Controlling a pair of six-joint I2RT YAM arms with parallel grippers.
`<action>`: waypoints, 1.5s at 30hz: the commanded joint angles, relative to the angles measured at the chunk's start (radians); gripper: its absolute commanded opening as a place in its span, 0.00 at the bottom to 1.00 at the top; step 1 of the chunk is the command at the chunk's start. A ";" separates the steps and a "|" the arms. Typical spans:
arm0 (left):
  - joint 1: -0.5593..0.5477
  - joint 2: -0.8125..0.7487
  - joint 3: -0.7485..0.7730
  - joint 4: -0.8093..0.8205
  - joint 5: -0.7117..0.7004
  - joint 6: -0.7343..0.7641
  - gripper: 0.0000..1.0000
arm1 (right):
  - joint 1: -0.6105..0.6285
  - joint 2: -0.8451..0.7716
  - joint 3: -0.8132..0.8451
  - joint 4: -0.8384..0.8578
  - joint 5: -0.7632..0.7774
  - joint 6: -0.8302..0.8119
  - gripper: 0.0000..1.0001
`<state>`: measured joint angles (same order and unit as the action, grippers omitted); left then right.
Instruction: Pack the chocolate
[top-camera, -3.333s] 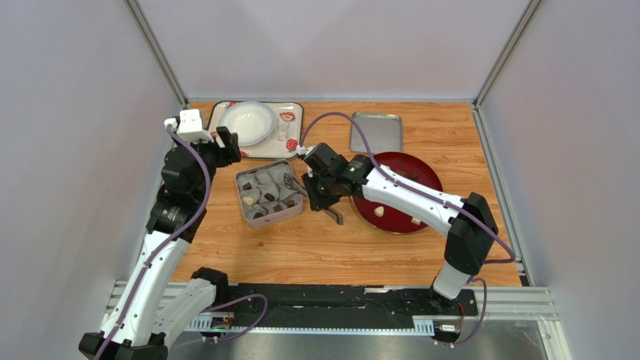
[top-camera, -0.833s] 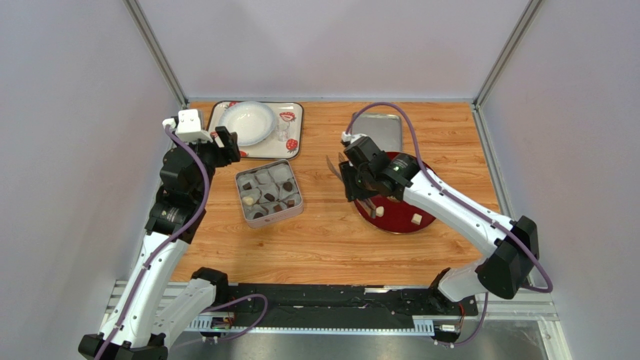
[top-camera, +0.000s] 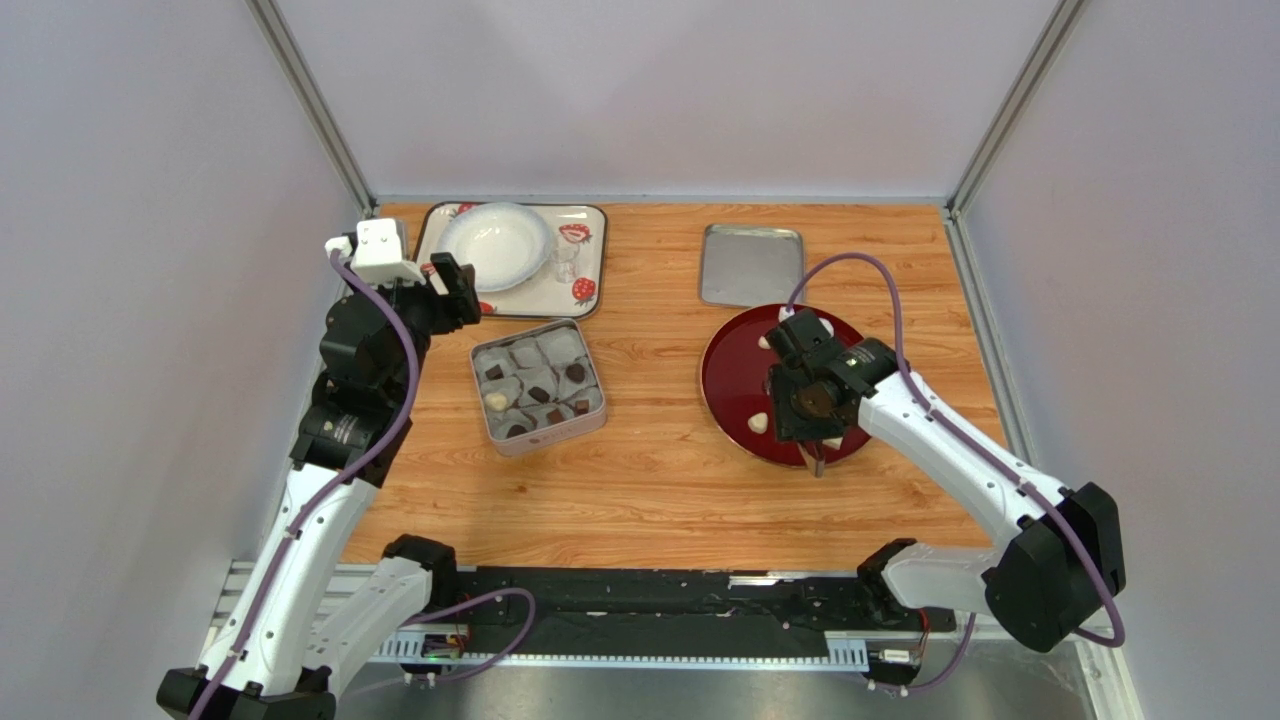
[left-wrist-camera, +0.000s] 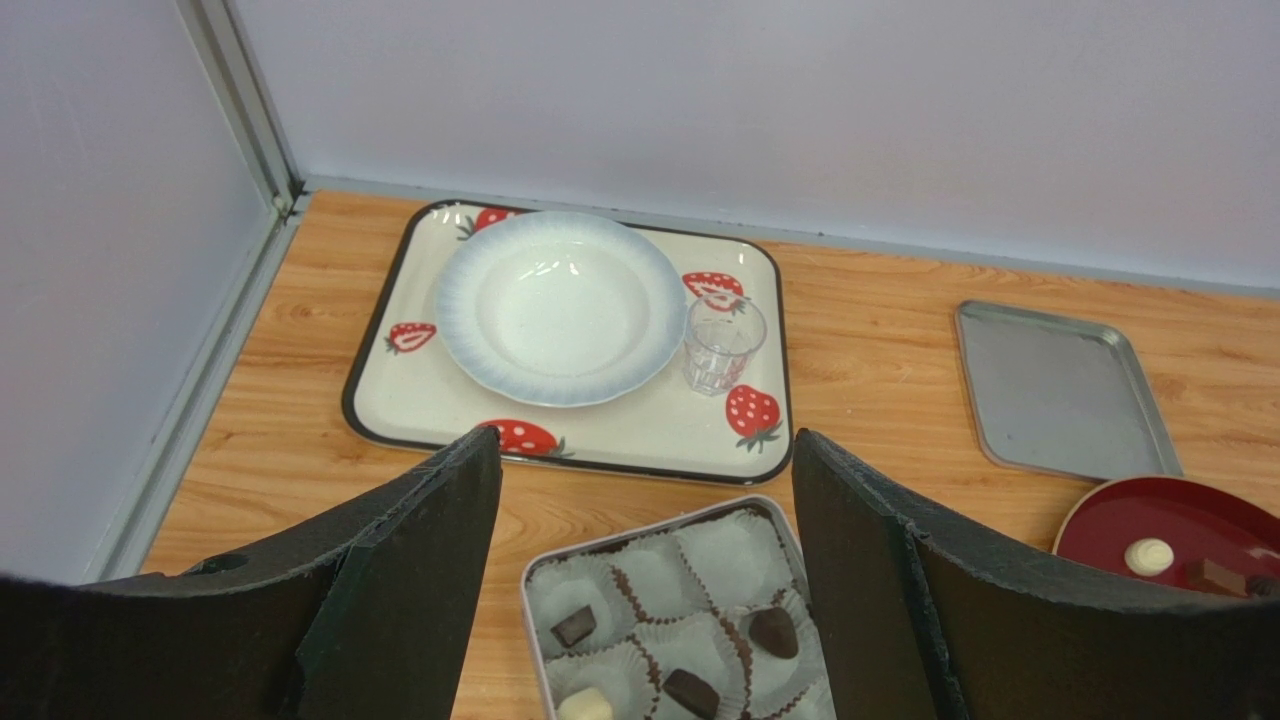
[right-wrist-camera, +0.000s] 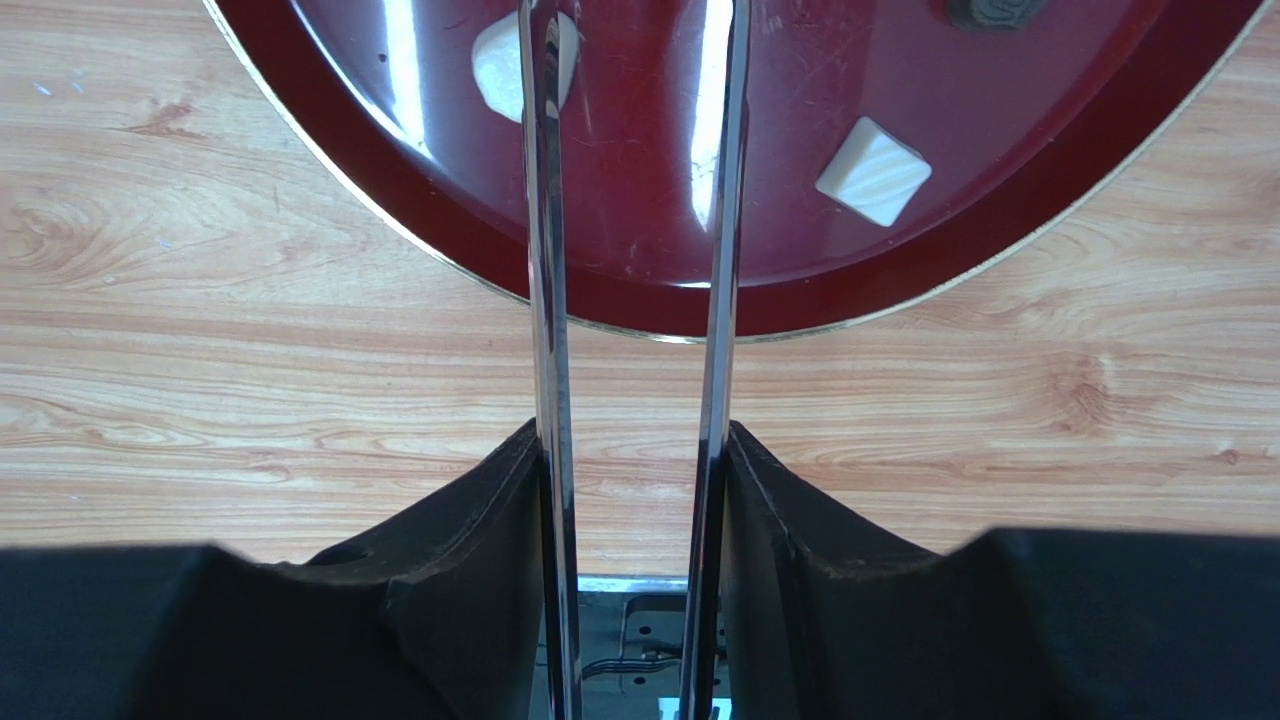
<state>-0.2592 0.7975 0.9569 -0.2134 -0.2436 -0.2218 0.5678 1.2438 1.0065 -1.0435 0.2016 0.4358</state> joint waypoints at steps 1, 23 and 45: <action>0.008 -0.006 0.040 0.009 0.010 -0.007 0.79 | -0.005 0.000 0.001 0.076 -0.036 -0.017 0.44; 0.008 -0.006 0.040 0.006 0.012 -0.007 0.79 | -0.025 0.055 -0.029 0.128 -0.060 -0.032 0.38; 0.008 -0.007 0.040 0.006 0.010 -0.005 0.79 | 0.078 0.045 0.219 0.094 -0.080 -0.080 0.22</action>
<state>-0.2592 0.7975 0.9569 -0.2138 -0.2405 -0.2218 0.6037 1.2999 1.1091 -0.9604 0.1223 0.3687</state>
